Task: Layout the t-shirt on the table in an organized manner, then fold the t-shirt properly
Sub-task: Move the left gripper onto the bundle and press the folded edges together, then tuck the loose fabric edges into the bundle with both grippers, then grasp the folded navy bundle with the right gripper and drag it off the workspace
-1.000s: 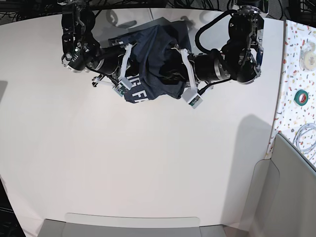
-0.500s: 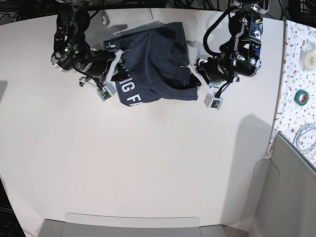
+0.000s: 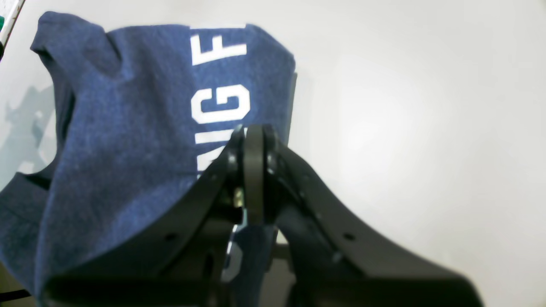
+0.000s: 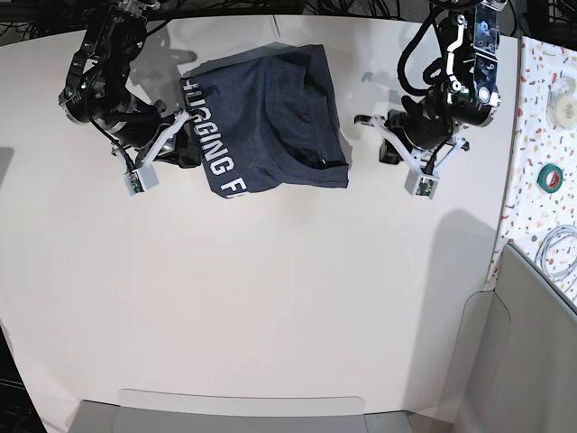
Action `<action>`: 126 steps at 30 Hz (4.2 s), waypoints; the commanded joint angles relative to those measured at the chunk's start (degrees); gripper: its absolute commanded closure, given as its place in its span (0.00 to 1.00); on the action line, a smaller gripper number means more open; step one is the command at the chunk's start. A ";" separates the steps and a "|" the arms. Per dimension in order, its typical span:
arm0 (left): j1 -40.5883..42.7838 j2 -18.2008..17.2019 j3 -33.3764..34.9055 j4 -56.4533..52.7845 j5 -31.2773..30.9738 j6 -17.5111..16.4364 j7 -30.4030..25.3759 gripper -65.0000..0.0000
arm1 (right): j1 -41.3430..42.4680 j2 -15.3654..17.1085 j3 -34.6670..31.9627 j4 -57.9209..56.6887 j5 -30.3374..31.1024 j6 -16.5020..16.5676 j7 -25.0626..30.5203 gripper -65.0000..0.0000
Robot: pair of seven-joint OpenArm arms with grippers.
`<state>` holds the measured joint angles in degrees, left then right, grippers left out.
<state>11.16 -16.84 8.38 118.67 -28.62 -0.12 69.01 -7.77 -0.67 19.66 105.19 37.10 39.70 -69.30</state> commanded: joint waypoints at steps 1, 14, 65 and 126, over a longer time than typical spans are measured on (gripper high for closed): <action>-1.09 0.09 -0.16 1.02 -4.04 -2.47 -1.19 0.98 | 0.78 0.01 -0.01 0.88 1.18 0.30 1.21 1.00; -6.02 1.24 3.79 -0.74 -31.82 -12.58 9.89 0.98 | 2.89 -2.01 0.43 0.70 1.01 0.30 1.21 1.00; 12.53 3.61 -21.35 -1.44 -31.29 8.43 -11.83 0.98 | 9.92 2.91 3.50 1.23 0.92 0.30 3.23 1.00; 12.09 3.70 -25.48 -3.55 -31.29 8.43 -5.32 0.98 | -3.61 20.84 34.19 -21.10 -23.87 0.30 3.23 1.00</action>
<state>23.33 -12.40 -16.80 114.24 -59.13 8.56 64.45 -11.40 19.75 54.19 84.73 14.20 40.71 -64.82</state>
